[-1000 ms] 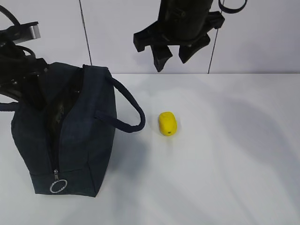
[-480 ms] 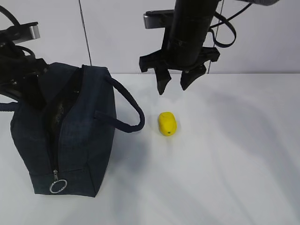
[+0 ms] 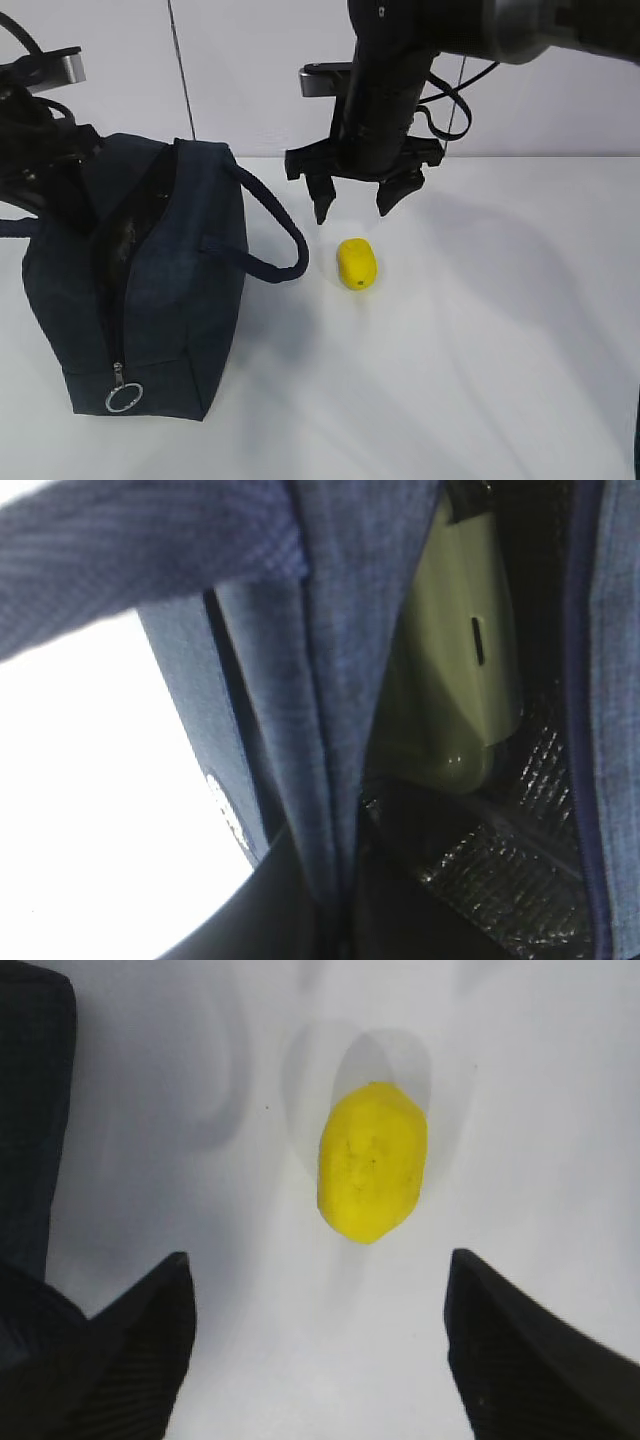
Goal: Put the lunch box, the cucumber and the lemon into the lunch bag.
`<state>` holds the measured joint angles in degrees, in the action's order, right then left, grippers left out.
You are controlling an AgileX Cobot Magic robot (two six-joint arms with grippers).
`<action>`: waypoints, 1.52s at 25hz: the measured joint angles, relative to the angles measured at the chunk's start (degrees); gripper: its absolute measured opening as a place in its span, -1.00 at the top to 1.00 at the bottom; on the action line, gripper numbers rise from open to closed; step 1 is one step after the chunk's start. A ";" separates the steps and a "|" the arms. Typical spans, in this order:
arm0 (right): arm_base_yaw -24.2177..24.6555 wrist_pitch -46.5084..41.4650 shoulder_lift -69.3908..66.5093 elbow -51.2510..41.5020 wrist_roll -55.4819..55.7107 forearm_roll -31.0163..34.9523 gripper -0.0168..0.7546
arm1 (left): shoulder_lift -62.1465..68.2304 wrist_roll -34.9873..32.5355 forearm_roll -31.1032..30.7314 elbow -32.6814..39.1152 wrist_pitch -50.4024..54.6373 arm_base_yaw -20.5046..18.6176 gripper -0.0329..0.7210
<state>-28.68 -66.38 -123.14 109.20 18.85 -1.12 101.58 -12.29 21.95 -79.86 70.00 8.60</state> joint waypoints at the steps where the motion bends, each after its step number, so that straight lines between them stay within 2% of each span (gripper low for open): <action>1: 0.00 0.42 -0.30 0.00 0.15 0.00 -0.53 | 0.00 0.00 0.00 0.00 0.00 0.00 0.92; 15: 3.07 2.87 -5.75 0.63 0.39 0.22 -0.54 | 0.00 0.00 -0.41 0.00 0.00 0.00 0.92; 38: 3.08 5.18 -12.31 2.83 0.28 1.68 -0.55 | 0.00 0.00 -1.29 0.00 0.00 0.00 0.92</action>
<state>-25.60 -61.20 -135.46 112.03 19.13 0.56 101.58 -12.29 20.66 -79.86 70.00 8.60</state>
